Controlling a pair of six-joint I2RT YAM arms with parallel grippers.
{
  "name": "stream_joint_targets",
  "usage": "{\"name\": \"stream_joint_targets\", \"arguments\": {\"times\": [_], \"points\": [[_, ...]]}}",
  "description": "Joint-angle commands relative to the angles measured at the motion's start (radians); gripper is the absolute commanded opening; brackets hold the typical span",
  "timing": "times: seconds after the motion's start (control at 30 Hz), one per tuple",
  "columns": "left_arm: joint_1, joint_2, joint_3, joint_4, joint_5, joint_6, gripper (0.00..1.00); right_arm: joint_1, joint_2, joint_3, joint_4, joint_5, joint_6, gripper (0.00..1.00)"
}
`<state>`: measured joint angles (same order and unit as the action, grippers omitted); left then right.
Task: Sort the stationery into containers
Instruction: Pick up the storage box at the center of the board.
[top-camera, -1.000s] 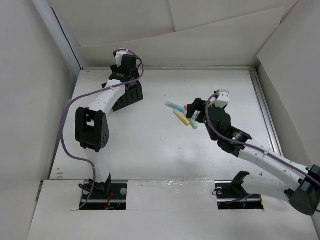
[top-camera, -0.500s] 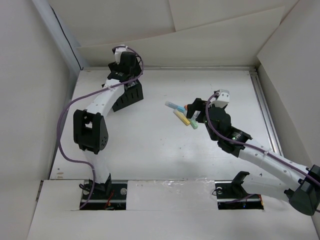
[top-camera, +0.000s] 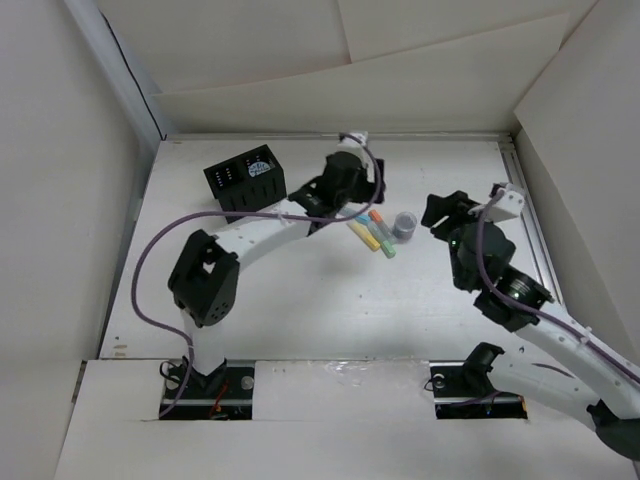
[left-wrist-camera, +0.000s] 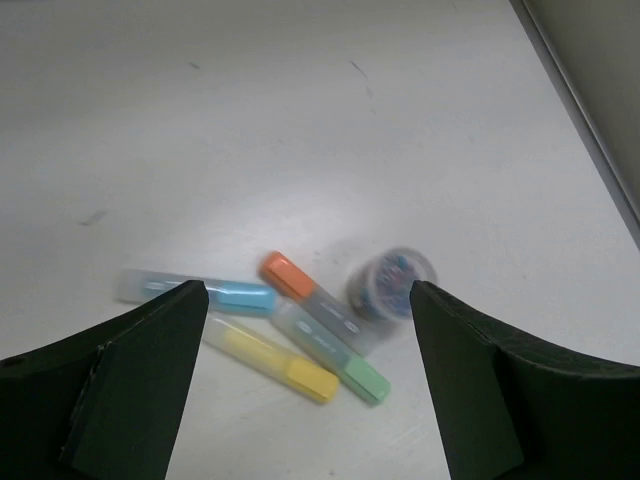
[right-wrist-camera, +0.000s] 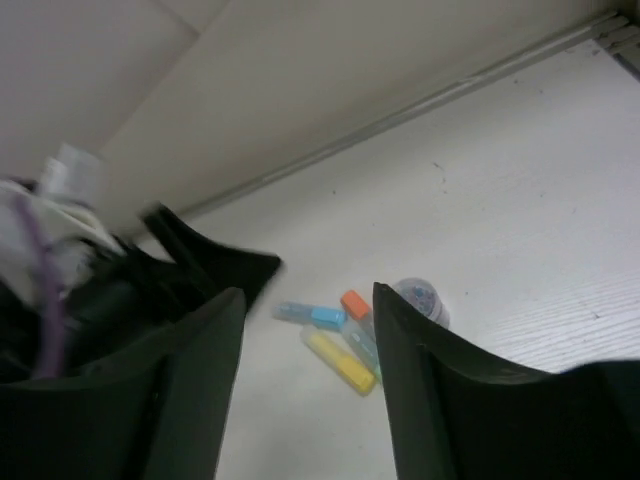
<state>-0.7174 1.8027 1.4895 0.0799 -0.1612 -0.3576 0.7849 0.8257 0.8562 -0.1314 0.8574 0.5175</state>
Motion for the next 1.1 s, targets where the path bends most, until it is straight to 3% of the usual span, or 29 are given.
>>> {"name": "stream_joint_targets", "arguments": {"times": [0.0,0.13,0.23,0.33,0.6,0.73,0.87,0.93,1.07], "points": [[-0.091,0.092,0.030,0.087,0.069,0.055,0.80,-0.001,-0.080,0.105,-0.051,0.097,-0.002,0.63],[-0.177,0.233,0.168,0.037,0.078,0.103,0.93,-0.001,-0.102,0.173,-0.069,0.078,-0.049,0.88],[-0.198,0.322,0.263,0.006,0.058,0.129,0.96,-0.001,-0.112,0.196,-0.070,0.036,-0.062,0.96],[-0.198,0.406,0.357,-0.047,0.048,0.129,0.97,-0.001,-0.112,0.196,-0.070,0.011,-0.071,1.00],[-0.217,0.523,0.426,-0.085,0.003,0.172,0.97,-0.001,-0.094,0.196,-0.060,-0.032,-0.080,1.00],[-0.217,0.561,0.472,-0.094,-0.015,0.172,0.89,-0.001,-0.069,0.196,-0.051,-0.063,-0.080,1.00],[-0.217,0.572,0.485,-0.094,-0.006,0.181,0.72,-0.001,-0.069,0.185,-0.051,-0.072,-0.080,1.00],[-0.217,0.572,0.485,-0.094,-0.006,0.181,0.57,-0.001,-0.079,0.185,-0.051,-0.072,-0.080,1.00],[-0.217,0.511,0.443,-0.034,0.031,0.157,0.43,-0.001,-0.088,0.176,-0.042,-0.081,-0.080,1.00]]}}
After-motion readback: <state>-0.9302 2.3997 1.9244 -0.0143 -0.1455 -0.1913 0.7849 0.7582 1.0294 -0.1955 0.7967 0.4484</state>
